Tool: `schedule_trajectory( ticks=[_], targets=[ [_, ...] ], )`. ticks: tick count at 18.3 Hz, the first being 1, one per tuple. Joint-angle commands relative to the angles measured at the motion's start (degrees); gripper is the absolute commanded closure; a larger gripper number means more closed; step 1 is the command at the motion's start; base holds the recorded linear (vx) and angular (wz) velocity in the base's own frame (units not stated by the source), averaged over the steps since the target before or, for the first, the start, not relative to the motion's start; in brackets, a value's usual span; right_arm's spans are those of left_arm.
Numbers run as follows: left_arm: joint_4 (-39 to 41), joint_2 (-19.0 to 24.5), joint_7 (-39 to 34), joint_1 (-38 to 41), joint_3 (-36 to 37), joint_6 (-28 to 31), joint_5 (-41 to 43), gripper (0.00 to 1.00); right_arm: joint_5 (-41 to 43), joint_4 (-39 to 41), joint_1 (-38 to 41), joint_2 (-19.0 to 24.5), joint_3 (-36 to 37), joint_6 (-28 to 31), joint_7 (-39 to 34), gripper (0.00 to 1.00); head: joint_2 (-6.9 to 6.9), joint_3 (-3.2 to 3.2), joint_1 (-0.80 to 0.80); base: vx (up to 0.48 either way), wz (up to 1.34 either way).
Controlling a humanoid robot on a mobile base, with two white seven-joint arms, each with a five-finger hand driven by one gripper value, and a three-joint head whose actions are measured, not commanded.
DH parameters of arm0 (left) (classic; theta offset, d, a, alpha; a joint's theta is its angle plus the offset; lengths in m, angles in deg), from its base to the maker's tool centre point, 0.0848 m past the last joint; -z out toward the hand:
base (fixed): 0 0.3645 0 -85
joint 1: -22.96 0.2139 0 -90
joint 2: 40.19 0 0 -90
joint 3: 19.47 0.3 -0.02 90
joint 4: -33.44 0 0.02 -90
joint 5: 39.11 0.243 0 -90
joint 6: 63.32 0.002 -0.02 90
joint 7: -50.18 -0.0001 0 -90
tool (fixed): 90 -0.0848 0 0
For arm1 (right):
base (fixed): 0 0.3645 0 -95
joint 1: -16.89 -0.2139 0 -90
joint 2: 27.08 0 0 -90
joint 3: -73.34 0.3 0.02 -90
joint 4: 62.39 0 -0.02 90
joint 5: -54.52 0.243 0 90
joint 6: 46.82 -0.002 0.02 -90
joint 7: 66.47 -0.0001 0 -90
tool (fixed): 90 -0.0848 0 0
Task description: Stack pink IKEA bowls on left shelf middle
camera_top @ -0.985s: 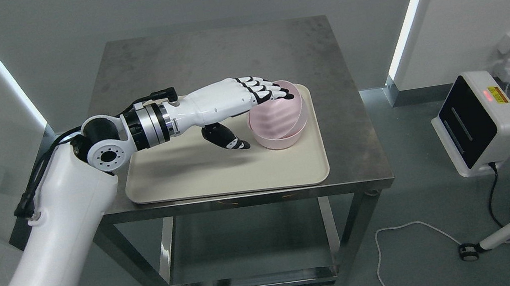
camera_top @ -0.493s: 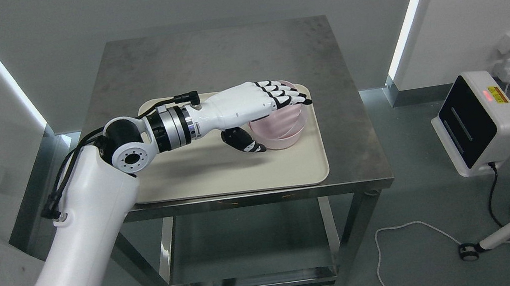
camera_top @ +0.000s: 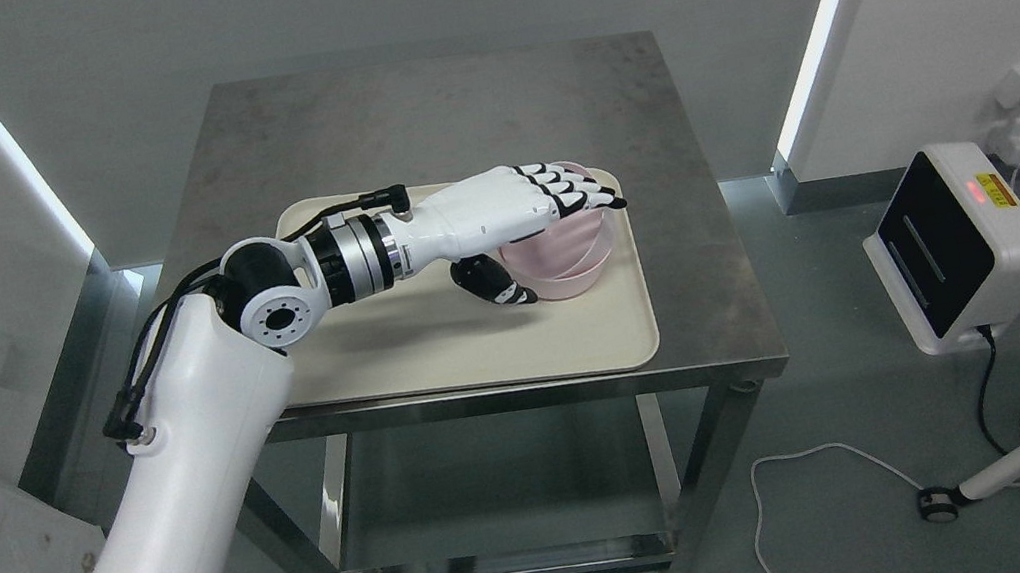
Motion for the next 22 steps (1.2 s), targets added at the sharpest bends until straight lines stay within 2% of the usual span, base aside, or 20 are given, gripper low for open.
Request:
schedule_trajectory(
  ticks=[1,12,22],
  targets=[
    [-2.4,-1.15,-0.04,-0.62,-3.54,0.07,0.66,0.21,2.3,1.93,1.41,-1.0,0.62,0.04,-0.02,0.0,0.0,0.0,0.0,0.0,0.0],
    [-3.19,-0.27,-0.12,0.43,-3.54,0.07,0.93,0.25,2.3,1.93,1.41,-1.0,0.62,-0.05,-0.02,0.0,0.0,0.0,0.0,0.0,0.0],
    [-3.19,-0.09,-0.04,0.88,-3.63,0.07,2.25,0.36,2.3,1.93,1.41,-1.0,0.62,-0.05,-0.02,0.0,0.0,0.0,0.0,0.0,0.0]
  ],
)
